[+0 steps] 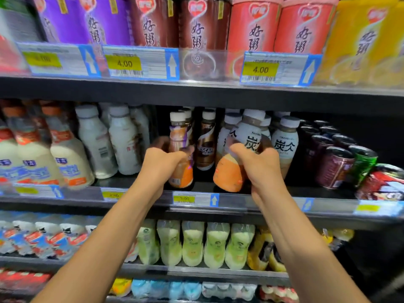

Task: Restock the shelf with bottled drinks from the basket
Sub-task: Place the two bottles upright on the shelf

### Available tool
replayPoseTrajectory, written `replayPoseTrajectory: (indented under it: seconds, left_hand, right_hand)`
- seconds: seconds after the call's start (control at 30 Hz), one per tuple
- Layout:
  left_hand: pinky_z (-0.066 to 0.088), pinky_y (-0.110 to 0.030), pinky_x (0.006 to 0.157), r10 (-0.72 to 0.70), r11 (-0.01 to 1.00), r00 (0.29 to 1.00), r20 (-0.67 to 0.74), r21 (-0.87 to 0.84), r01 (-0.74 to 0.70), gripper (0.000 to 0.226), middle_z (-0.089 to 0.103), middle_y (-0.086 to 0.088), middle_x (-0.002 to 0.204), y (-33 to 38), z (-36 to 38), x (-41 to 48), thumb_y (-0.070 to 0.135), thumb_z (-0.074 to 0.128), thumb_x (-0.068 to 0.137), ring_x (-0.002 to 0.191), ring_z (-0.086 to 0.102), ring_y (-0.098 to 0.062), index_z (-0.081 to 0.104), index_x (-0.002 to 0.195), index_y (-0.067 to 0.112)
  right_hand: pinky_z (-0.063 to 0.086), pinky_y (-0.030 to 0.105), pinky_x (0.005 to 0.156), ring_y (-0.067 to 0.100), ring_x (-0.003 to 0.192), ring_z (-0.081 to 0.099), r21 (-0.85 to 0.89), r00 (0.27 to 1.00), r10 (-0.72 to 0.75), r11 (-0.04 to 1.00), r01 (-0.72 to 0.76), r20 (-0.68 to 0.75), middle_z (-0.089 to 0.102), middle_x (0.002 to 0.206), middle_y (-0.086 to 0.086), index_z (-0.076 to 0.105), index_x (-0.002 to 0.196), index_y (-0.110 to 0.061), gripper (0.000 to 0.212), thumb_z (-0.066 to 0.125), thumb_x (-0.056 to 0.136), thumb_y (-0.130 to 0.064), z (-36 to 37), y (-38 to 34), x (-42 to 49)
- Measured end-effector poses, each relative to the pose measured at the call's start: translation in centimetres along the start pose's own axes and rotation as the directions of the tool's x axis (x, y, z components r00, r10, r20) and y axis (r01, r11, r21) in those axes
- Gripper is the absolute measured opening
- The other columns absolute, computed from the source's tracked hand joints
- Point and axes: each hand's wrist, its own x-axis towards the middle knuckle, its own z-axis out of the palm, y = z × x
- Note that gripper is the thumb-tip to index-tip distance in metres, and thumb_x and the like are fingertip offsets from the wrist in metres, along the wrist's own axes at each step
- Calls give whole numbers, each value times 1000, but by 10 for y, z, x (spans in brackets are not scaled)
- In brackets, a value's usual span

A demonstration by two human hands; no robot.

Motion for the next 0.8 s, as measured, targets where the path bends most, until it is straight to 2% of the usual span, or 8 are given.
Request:
replayPoseTrajectory:
  seconds: [0.07, 0.17, 0.27, 0.37, 0.47, 0.57, 0.7, 0.8]
  left_hand:
    - [58, -36, 75, -5, 1000, 1000, 5, 18, 5, 32, 74, -5, 92, -6, 2, 4, 15, 85, 74, 85, 70, -22, 65, 98, 22]
    - [56, -35, 78, -2, 1000, 1000, 26, 23, 2, 37, 73, -2, 93, -13, 2, 10, 10, 86, 72, 89, 69, -19, 64, 99, 21]
    - [55, -36, 79, 7, 999, 998, 56, 53, -10, 41, 72, 1, 96, -12, 0, 12, 13, 86, 73, 90, 68, -15, 61, 104, 21]
    - [54, -36, 81, 23, 995, 997, 77, 97, -30, 43, 68, 5, 97, -12, -1, 14, 16, 85, 75, 91, 65, -12, 58, 107, 23]
    - [53, -35, 82, 24, 992, 997, 77, 119, -33, 46, 66, 6, 99, -12, -2, 15, 18, 85, 75, 95, 64, -14, 55, 110, 24]
    - [53, -33, 82, 31, 992, 997, 70, 116, -39, 46, 67, 6, 99, -15, -1, 18, 20, 85, 76, 95, 64, -14, 56, 111, 25]
    - [55, -38, 86, 45, 992, 998, 39, 117, -50, 43, 66, 7, 97, -17, 0, 19, 21, 83, 78, 94, 65, -17, 55, 110, 26]
    - [51, -34, 84, 49, 995, 999, 8, 85, -50, 42, 62, 14, 93, -19, -2, 20, 19, 81, 80, 88, 61, -8, 54, 111, 27]
  right_hand:
    - [51, 18, 52, 4, 63, 66, -76, 1000, -27, 997, 26, -13, 72, 71, -9, 70, 79, -16, 12, 80, 75, -10, -1, 5, -1]
    - [60, 32, 67, 14, 77, 72, -165, 998, -27, 986, 18, -50, 77, 85, -3, 69, 89, -20, 25, 85, 71, -17, -4, 12, -3]
    - [61, 41, 77, 18, 85, 72, -229, 998, -15, 973, 1, -60, 76, 90, -1, 67, 95, -22, 36, 86, 64, -26, -4, 19, -3]
    - [60, 42, 78, 21, 89, 70, -319, 998, -3, 948, -18, -66, 73, 96, 0, 63, 105, -19, 62, 84, 51, -44, -2, 23, -1]
    - [60, 43, 78, 21, 88, 69, -365, 997, 8, 930, -35, -76, 73, 95, 1, 64, 105, -15, 60, 84, 56, -43, -2, 26, 3]
    - [60, 41, 76, 20, 87, 70, -399, 998, -3, 917, -24, -66, 74, 94, 0, 67, 104, -16, 64, 79, 52, -50, 0, 29, 6]
    - [57, 34, 68, 20, 87, 70, -415, 997, -17, 909, -16, -77, 74, 94, 2, 68, 103, -13, 72, 74, 47, -58, 4, 34, 7]
    - [59, 38, 75, 20, 91, 69, -447, 995, -58, 894, 15, -82, 72, 98, 1, 66, 106, -14, 80, 74, 45, -64, 5, 36, 6]
